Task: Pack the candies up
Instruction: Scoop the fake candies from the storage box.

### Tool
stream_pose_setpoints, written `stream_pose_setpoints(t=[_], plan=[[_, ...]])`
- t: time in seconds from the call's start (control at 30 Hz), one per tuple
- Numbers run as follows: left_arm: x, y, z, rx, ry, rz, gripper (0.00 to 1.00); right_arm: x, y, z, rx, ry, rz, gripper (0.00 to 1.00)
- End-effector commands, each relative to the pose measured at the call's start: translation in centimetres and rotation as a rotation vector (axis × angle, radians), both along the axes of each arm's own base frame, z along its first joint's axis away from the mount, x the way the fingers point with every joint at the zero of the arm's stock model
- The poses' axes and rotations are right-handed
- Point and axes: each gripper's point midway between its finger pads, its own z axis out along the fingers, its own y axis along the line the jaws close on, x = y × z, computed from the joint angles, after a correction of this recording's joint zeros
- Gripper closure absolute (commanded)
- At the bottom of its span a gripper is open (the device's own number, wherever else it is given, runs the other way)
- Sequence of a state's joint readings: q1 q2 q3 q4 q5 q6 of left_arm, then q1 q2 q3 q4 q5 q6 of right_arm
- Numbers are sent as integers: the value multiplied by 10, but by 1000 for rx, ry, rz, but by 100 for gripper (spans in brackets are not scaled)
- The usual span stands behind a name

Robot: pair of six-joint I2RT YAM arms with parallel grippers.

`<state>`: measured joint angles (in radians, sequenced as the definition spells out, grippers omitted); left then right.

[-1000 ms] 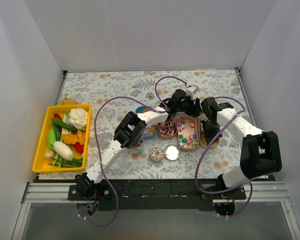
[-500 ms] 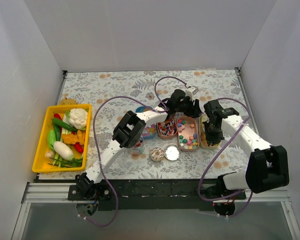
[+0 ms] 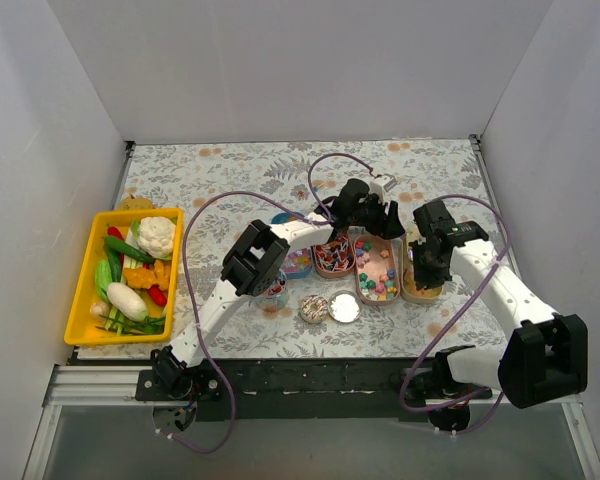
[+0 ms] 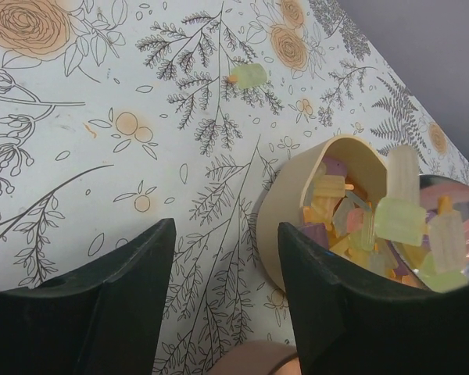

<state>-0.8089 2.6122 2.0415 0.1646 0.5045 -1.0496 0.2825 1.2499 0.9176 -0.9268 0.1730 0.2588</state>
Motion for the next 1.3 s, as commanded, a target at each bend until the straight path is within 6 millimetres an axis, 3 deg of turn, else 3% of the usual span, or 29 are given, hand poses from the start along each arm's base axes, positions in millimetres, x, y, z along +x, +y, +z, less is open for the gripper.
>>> stream_pose_setpoints(t=[0.0,0.33,0.4,0.53,0.57,0.7,0.77,0.8,0.9,0.97,1.0,1.03,1.07,1.1,1.13,1.17,1.2,1.23,1.27], plan=[[0,-4,71,-64,-94,-4,44,4,4,15,34,-89,1,99],[11,2,75,-25,-120,43,40,6,4,32,47,-163,1,99],[15,4,81,-30,-106,59,40,6,3,36,42,-171,2,99],[50,29,105,-52,-78,174,34,10,5,48,42,-200,16,99],[55,37,119,-70,-72,196,34,9,5,49,39,-198,18,99],[88,90,147,-115,-3,315,34,11,10,56,43,-208,32,99],[94,114,146,-97,15,364,34,12,18,62,52,-212,49,99],[98,131,163,-100,8,392,34,11,22,63,52,-208,58,99],[97,169,189,-83,-47,444,32,8,44,69,74,-192,106,99],[93,189,191,-42,-51,481,30,1,65,69,95,-163,149,99],[94,210,181,3,-29,532,29,0,75,75,112,-165,164,99],[91,223,197,1,-44,560,26,-6,88,77,121,-158,209,99],[88,235,198,16,-37,585,26,-9,98,76,128,-145,216,99],[88,257,183,61,2,633,25,-9,107,83,144,-158,232,99],[82,270,196,56,-6,663,22,-16,121,84,151,-151,278,99],[81,283,195,62,14,697,19,-20,130,81,149,-133,297,99],[77,305,178,106,58,745,17,-30,145,82,159,-123,341,99],[71,316,189,99,51,769,14,-33,156,80,156,-108,360,99],[65,326,182,122,84,794,12,-38,166,81,163,-101,385,99]])
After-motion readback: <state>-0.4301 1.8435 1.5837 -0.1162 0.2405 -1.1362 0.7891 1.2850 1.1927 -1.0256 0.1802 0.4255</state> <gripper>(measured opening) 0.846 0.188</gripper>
